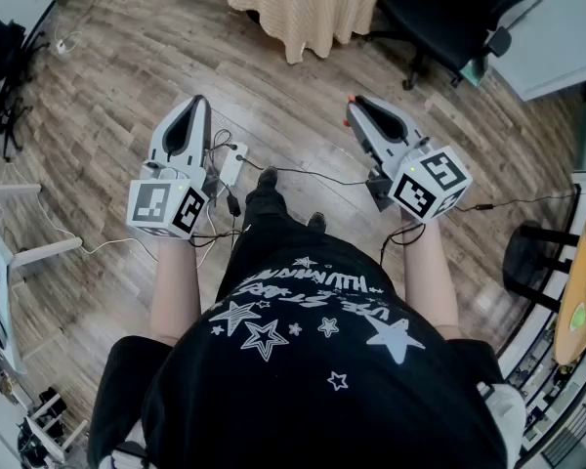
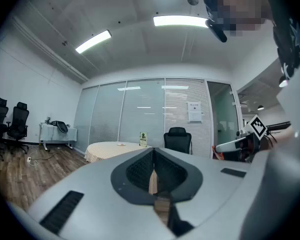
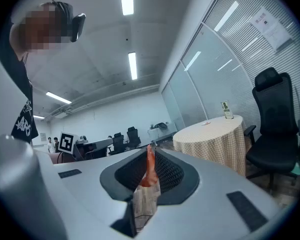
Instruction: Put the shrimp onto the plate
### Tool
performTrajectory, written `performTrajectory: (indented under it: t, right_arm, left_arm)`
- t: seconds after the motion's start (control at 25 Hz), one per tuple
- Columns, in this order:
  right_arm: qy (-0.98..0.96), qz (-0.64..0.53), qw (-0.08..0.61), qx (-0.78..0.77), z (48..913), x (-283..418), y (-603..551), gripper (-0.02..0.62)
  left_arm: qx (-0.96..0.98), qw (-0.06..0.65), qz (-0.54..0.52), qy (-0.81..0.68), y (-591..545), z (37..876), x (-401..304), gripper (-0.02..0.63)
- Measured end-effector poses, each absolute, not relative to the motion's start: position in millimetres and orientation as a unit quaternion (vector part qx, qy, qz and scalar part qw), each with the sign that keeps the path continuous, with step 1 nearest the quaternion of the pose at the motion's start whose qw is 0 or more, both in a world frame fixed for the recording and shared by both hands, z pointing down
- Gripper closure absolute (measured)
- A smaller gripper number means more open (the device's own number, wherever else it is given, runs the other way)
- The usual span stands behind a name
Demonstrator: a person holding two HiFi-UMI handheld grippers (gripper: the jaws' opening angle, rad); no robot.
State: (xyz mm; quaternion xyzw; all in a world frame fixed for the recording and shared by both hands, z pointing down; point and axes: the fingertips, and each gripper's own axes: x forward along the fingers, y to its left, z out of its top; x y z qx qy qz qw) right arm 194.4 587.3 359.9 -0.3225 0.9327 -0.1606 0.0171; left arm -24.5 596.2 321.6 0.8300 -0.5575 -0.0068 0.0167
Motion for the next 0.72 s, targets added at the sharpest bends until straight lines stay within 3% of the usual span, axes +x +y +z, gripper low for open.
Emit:
performTrajectory:
  t: [0.32,0.72]
  right_arm:
    - [0.936,-0.163,0.019,-0.310,360,183,615,0.548]
    - [0.934,-0.161,0.015,-0.319,358,201,622,0.548]
  left_arm:
    - [0.845,-0.014,0.024,-0.535,625,317,1,0.600]
    - [0.857,0.002,0.056,-0.513,628,330,29,0.600]
